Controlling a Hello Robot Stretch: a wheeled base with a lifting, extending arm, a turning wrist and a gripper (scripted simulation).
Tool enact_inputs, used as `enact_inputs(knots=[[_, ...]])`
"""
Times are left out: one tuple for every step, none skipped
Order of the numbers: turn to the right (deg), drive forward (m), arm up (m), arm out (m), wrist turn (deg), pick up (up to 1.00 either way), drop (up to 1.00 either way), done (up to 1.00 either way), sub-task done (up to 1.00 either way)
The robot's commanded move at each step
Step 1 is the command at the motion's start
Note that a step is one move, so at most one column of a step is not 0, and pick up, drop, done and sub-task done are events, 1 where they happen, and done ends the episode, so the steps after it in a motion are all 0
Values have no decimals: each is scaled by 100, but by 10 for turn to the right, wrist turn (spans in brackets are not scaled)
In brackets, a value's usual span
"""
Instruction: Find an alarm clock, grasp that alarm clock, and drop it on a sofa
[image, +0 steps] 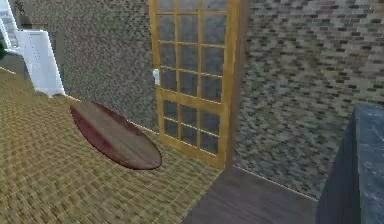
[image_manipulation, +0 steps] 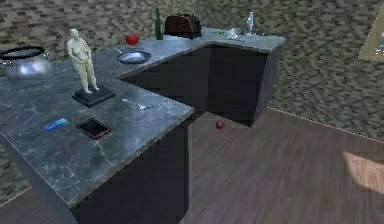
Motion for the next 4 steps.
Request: enact_inputs(knots=[[-210,0,0,0,0,0,0,0,0],[0,45,0,0,0,0,0,0,0],[-240,0,0,0,0,0,0,0,0],[0,100,0,0,0,0,0,0,0]])
